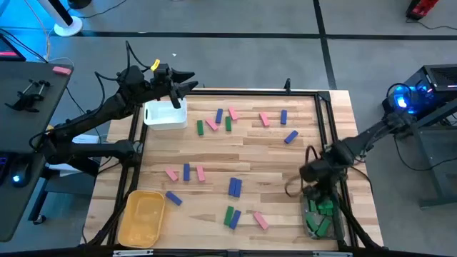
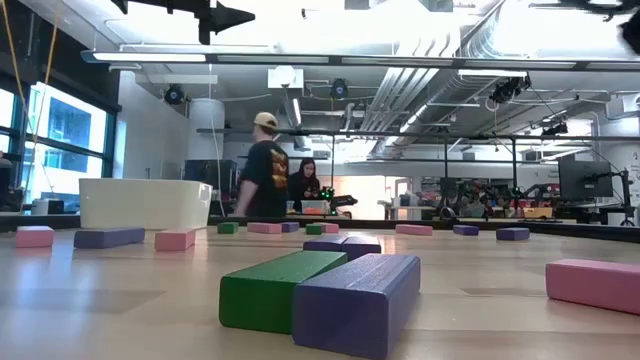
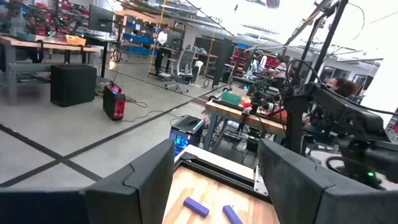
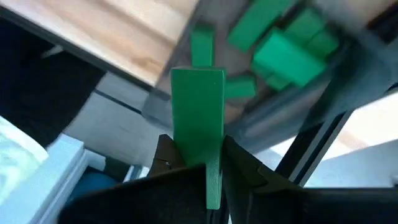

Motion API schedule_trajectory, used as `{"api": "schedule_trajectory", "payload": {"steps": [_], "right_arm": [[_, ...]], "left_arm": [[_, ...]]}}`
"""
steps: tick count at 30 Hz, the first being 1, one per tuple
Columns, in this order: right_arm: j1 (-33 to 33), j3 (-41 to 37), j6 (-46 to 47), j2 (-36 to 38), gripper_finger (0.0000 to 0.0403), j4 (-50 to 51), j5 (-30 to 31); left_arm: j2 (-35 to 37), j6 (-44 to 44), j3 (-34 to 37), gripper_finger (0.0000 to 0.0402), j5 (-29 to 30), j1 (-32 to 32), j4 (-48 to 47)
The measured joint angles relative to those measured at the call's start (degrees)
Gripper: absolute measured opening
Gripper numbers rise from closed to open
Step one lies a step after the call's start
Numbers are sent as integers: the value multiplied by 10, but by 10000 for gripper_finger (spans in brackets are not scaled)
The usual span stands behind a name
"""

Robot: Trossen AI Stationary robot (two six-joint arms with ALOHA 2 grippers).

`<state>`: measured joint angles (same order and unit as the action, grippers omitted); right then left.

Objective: Sort blocks
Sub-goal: Put the green block into the black transparent bin

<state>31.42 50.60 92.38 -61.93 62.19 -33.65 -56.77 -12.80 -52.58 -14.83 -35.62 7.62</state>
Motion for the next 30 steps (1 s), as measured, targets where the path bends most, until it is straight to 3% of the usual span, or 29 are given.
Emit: {"api": "schedule_trajectory", "payload": {"steps": [7, 12, 21, 25, 30], "right_arm": [[90, -70, 137, 0, 9, -119, -13], [104, -87, 171, 0, 56, -150, -30], [103, -29, 89, 0, 193, -158, -45], [82, -15, 45, 1, 215, -215, -27], [10, -15, -29, 1, 216, -274, 82]], "left_arm": [[0, 0, 0, 217, 0, 0, 0], [0, -4, 0, 217, 0, 0, 0], [0, -1, 0, 217, 0, 0, 0], [0, -1, 0, 217, 0, 0, -1], [0, -6, 0, 217, 0, 0, -14]]}}
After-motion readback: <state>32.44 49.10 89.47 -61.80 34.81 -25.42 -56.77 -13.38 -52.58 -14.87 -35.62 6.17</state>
